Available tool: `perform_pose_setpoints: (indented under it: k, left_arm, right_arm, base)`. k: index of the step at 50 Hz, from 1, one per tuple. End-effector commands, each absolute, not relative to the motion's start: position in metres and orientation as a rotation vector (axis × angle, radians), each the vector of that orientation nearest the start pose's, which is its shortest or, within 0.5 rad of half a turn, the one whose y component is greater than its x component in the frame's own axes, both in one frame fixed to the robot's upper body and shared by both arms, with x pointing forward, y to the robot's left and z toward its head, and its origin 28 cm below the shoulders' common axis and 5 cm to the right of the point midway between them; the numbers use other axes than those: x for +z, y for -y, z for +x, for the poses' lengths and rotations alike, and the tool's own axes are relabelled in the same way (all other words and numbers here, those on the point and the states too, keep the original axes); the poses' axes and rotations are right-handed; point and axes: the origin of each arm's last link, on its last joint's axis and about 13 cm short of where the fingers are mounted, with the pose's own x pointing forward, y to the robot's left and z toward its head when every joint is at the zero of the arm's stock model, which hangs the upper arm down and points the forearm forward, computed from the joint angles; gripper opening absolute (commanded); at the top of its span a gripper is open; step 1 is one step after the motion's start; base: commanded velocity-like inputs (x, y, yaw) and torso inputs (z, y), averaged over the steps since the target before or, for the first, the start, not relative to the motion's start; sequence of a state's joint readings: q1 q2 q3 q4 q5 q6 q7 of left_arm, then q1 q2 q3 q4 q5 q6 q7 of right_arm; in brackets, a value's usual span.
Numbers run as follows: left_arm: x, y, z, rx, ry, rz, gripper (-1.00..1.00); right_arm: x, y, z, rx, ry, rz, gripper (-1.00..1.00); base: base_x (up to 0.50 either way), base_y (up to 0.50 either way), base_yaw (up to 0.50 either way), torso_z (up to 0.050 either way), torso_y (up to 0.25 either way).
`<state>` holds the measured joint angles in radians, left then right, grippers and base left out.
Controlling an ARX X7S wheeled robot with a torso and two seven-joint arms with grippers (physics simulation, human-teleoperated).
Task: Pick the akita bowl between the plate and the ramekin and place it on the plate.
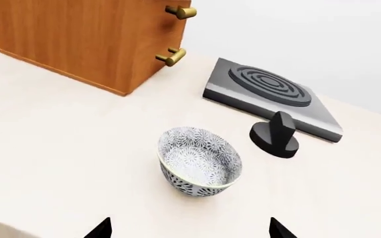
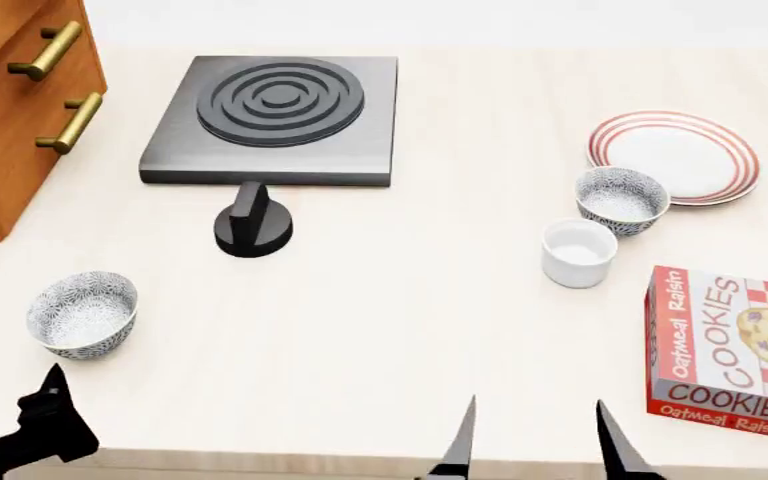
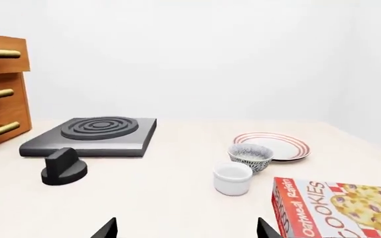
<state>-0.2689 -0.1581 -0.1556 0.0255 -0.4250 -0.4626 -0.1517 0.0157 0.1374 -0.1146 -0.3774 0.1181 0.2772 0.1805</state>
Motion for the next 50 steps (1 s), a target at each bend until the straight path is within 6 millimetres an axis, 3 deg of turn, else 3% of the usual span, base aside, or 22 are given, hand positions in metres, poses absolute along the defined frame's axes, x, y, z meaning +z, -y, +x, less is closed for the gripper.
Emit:
perform_pose_setpoints:
  k: [1, 11, 26, 50]
  left_arm:
    - [0.063, -0.276, 0.273, 0.253, -0.157, -0.304, 1.00]
    - [0.060, -0.289, 0.276, 0.317, -0.154, -0.293, 1.00]
    - [0.053, -0.300, 0.276, 0.385, -0.150, -0.298, 1.00]
    - [0.052, -0.299, 0.278, 0.379, -0.142, -0.286, 1.00]
  right_arm:
    - [0.114, 0.097, 0.205, -0.036, 0.177, -0.040, 1.00]
    - [0.143, 0.101, 0.209, -0.035, 0.245, -0.073, 1.00]
    - [0.170, 0.101, 0.212, -0.018, 0.337, -0.098, 1.00]
    - [0.170, 0.102, 0.212, -0.008, 0.358, -0.042, 1.00]
  base:
    - [0.00, 0.00, 0.00, 0.000, 0.000]
    - [0.00, 0.00, 0.00, 0.000, 0.000]
    - [0.00, 0.00, 0.00, 0.000, 0.000]
    - [0.00, -0.02, 0.00, 0.000, 0.000]
